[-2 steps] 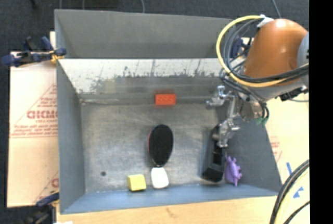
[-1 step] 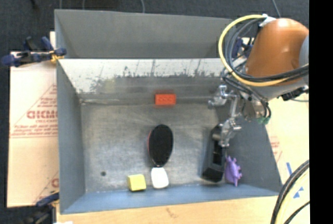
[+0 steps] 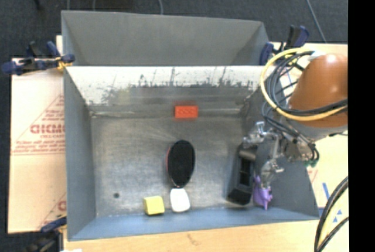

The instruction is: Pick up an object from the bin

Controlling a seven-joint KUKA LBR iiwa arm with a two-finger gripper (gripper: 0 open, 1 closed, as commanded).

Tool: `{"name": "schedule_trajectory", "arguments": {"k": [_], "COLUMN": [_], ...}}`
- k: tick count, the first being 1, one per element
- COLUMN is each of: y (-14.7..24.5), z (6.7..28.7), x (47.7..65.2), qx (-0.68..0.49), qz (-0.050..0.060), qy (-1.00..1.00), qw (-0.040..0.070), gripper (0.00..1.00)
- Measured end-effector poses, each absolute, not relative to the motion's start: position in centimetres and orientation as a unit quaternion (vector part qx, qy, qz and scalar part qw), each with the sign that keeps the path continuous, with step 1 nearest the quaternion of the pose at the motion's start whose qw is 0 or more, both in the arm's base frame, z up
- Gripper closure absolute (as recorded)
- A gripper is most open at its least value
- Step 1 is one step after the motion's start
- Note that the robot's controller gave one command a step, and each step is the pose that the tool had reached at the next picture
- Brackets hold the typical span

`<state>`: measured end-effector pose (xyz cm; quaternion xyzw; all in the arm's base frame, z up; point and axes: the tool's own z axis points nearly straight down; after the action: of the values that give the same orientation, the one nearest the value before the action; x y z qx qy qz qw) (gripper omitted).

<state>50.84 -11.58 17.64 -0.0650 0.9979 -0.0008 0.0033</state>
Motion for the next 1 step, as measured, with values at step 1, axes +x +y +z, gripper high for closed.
{"name": "schedule_trajectory", "arguments": {"k": [1], "y": [-13.67], "z": [14.74], "x": [53.37], "qx": [-0.082], "qz": [-0.001], "qy": [0.997], "qw": [0.001], "gripper": [0.00]}}
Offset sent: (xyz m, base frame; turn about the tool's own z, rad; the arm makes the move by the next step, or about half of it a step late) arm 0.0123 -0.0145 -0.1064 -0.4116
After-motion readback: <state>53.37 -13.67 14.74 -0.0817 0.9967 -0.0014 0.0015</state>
